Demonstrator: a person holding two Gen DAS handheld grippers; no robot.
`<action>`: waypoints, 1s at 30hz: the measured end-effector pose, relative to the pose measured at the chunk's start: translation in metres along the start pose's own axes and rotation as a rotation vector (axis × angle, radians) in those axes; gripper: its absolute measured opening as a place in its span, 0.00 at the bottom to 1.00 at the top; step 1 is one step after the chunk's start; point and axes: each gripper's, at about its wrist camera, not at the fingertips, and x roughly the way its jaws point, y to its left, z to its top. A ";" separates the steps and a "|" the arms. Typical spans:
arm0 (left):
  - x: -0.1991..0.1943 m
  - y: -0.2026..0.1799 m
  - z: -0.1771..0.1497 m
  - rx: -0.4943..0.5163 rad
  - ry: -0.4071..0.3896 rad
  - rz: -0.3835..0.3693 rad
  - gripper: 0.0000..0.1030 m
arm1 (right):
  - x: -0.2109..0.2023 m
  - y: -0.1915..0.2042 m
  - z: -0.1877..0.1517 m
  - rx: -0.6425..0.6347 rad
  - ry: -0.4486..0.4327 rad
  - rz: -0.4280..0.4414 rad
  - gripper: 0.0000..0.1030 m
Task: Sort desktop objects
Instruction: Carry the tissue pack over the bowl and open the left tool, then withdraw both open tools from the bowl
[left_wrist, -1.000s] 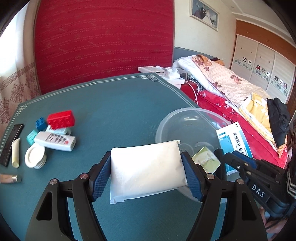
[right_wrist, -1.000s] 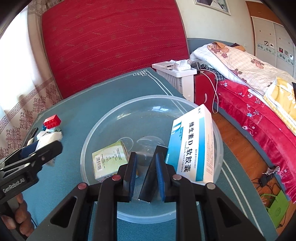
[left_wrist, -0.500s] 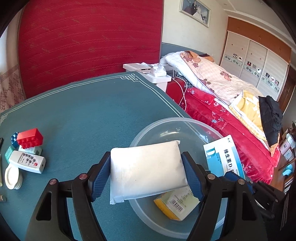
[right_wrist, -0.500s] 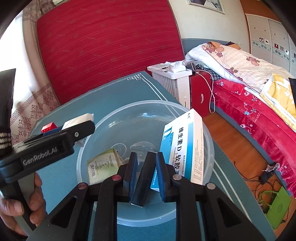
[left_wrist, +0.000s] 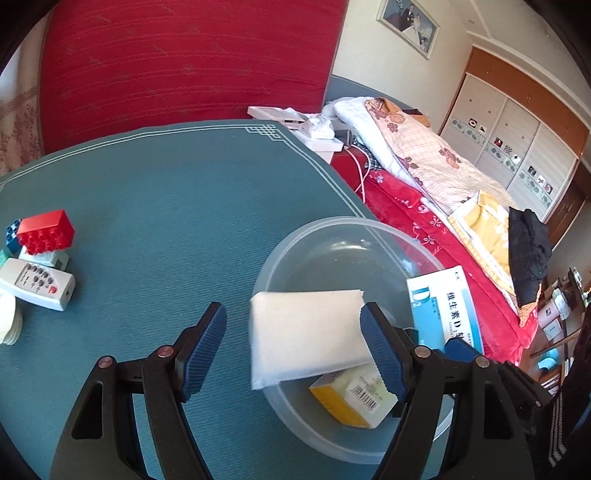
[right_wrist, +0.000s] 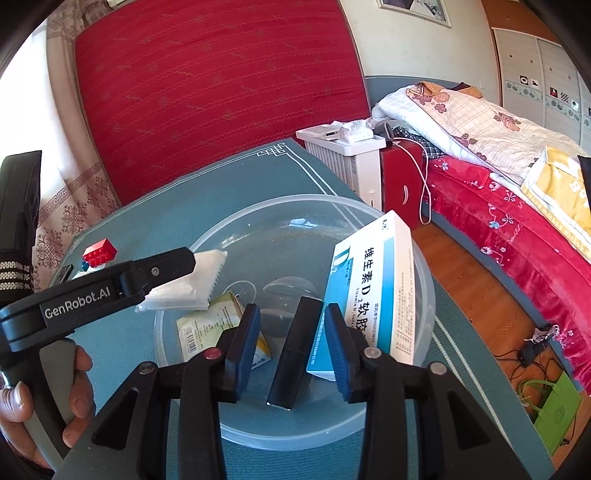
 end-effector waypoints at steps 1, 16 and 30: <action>-0.001 0.002 -0.001 -0.002 0.000 0.004 0.76 | 0.000 0.001 -0.001 0.000 0.001 0.000 0.42; -0.006 0.023 -0.016 -0.055 -0.003 0.033 0.76 | -0.006 0.008 -0.004 -0.010 -0.012 0.002 0.51; 0.004 0.014 -0.009 0.005 0.011 0.084 0.76 | -0.013 0.009 0.000 -0.007 -0.034 0.004 0.55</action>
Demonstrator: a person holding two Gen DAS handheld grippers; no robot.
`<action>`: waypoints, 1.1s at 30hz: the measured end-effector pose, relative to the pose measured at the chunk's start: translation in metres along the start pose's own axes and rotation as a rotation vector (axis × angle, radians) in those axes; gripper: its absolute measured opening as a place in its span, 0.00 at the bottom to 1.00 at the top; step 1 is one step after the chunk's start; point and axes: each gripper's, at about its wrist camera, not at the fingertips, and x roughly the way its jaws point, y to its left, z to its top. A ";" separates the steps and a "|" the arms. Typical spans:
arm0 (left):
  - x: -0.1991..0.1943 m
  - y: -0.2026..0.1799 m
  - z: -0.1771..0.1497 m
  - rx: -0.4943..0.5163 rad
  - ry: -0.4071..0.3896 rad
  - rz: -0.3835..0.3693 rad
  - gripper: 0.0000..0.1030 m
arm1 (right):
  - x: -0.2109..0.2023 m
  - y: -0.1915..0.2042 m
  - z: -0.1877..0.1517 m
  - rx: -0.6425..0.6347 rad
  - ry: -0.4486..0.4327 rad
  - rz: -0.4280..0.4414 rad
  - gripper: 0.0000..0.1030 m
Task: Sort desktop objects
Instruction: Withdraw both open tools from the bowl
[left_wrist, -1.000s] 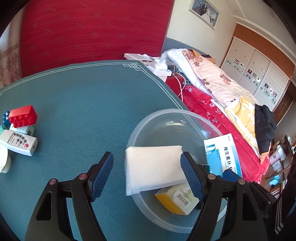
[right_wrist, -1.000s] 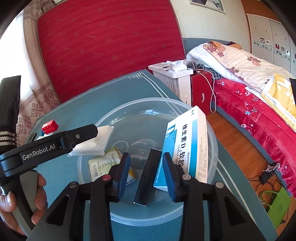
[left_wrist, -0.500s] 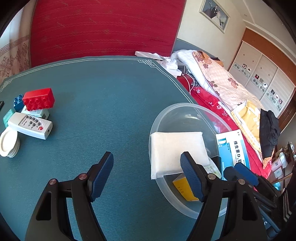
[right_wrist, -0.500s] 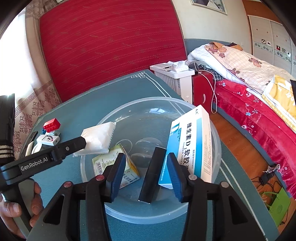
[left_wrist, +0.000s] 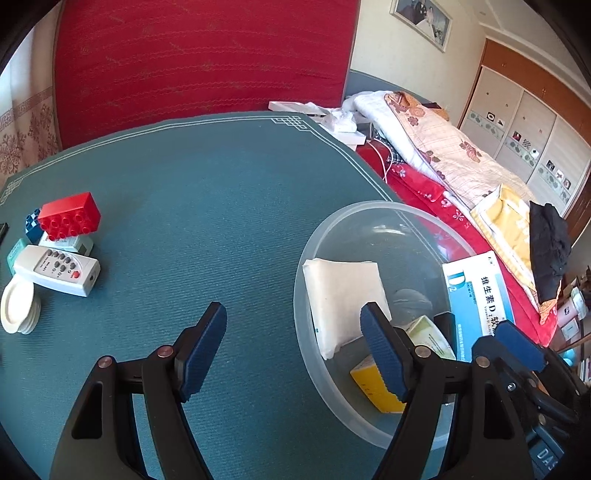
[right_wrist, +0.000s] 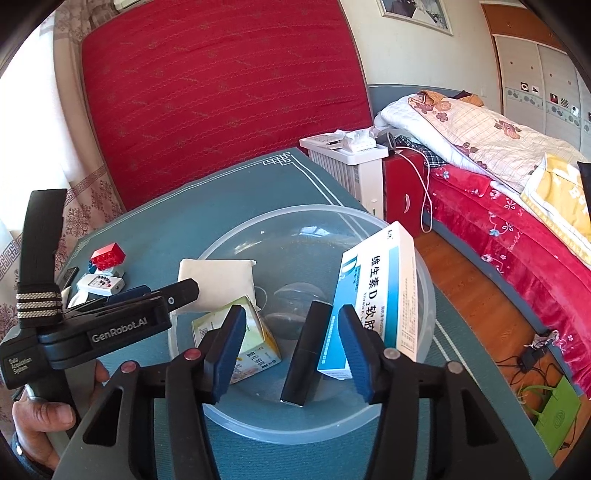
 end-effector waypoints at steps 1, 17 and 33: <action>-0.003 0.001 0.000 0.003 -0.005 0.000 0.76 | 0.000 0.000 -0.001 -0.001 0.000 0.001 0.55; -0.040 0.053 -0.020 -0.058 -0.034 0.092 0.76 | -0.005 0.027 -0.010 -0.037 0.000 0.031 0.60; -0.069 0.181 -0.060 -0.385 -0.009 0.250 0.76 | 0.002 0.074 -0.018 -0.048 0.014 0.088 0.66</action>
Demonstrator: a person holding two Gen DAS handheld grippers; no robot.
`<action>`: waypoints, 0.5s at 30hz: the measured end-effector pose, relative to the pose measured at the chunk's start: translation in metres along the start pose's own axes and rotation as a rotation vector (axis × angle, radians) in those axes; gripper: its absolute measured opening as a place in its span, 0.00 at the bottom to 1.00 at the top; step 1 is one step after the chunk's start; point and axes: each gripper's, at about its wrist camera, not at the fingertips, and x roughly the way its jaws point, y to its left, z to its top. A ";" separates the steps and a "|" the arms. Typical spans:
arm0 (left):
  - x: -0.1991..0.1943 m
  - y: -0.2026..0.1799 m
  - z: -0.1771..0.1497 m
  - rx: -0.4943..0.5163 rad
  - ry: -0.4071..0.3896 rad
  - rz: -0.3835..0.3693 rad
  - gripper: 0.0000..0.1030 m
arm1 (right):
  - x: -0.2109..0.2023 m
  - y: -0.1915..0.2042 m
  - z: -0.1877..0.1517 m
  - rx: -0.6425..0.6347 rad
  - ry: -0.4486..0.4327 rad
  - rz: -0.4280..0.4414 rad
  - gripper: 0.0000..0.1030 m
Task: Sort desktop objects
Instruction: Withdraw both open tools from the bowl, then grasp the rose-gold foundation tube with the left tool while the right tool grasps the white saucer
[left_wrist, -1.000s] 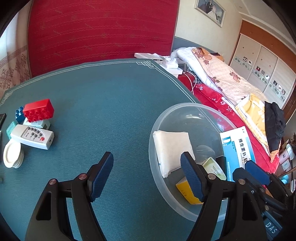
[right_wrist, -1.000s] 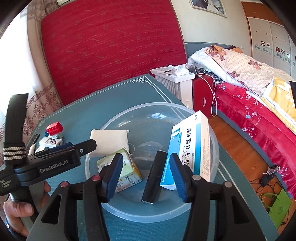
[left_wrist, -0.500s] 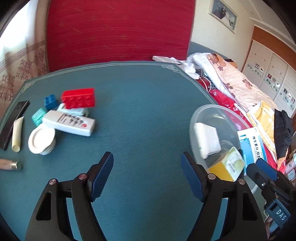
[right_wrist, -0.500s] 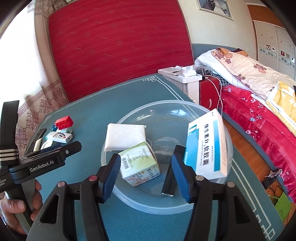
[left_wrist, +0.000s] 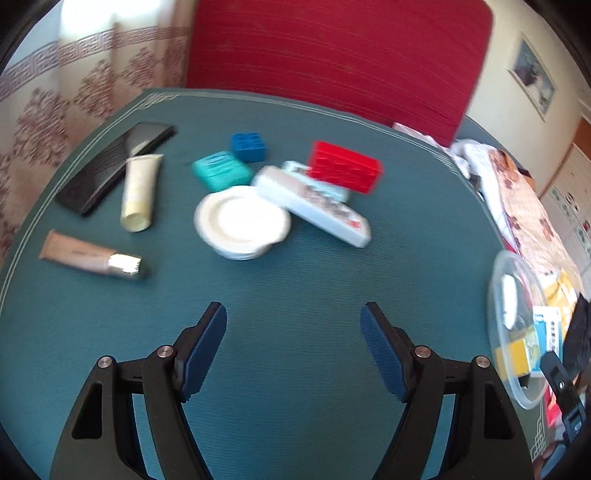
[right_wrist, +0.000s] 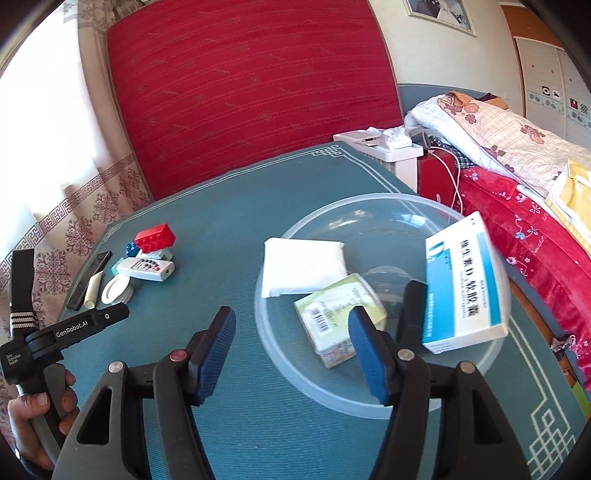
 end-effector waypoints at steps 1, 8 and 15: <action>0.000 0.008 0.001 -0.023 0.002 0.003 0.76 | 0.000 0.003 -0.001 -0.007 0.001 0.004 0.66; -0.002 0.066 0.007 -0.164 -0.009 0.058 0.76 | 0.005 0.025 -0.003 -0.039 0.011 0.027 0.68; -0.003 0.114 0.013 -0.303 -0.030 0.095 0.76 | 0.013 0.043 -0.008 -0.073 0.039 0.043 0.69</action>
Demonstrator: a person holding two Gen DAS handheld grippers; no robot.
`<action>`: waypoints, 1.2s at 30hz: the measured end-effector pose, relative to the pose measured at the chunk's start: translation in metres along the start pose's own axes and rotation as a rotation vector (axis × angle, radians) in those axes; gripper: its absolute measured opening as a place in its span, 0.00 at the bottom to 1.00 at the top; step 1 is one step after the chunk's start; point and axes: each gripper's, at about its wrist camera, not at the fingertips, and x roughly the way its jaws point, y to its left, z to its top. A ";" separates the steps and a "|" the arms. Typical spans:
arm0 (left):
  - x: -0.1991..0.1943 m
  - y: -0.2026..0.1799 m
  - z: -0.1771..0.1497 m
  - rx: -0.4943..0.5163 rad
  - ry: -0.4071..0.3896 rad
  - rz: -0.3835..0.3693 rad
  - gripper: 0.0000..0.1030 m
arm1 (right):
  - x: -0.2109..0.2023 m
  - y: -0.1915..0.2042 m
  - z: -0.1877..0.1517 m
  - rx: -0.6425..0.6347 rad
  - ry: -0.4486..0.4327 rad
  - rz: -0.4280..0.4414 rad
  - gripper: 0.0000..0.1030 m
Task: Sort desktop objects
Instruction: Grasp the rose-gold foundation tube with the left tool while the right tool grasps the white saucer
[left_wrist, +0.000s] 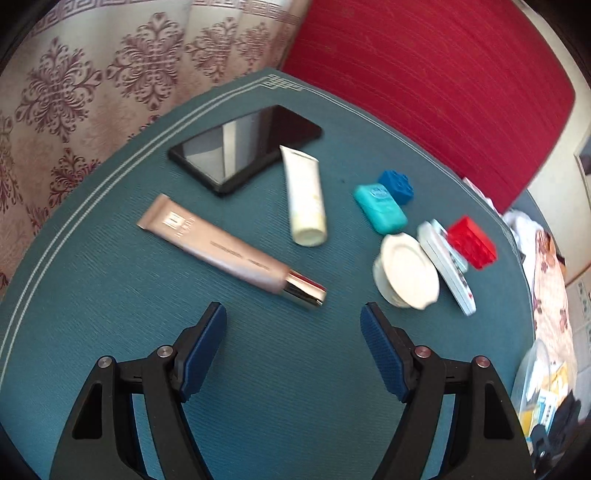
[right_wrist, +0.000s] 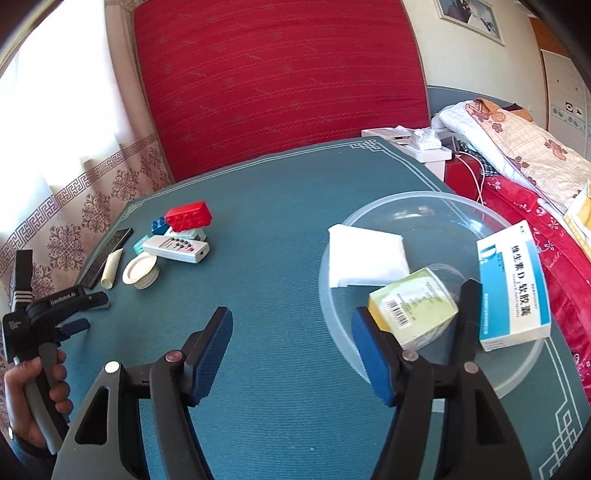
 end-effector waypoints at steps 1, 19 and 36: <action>0.000 0.004 0.003 -0.010 -0.005 0.006 0.76 | 0.001 0.002 -0.001 -0.003 0.002 0.003 0.69; 0.026 0.003 0.029 0.090 -0.070 0.188 0.76 | 0.015 0.021 -0.005 -0.035 0.043 0.018 0.69; 0.017 0.024 0.024 0.115 -0.141 0.197 0.49 | 0.039 0.054 -0.005 -0.112 0.090 0.019 0.69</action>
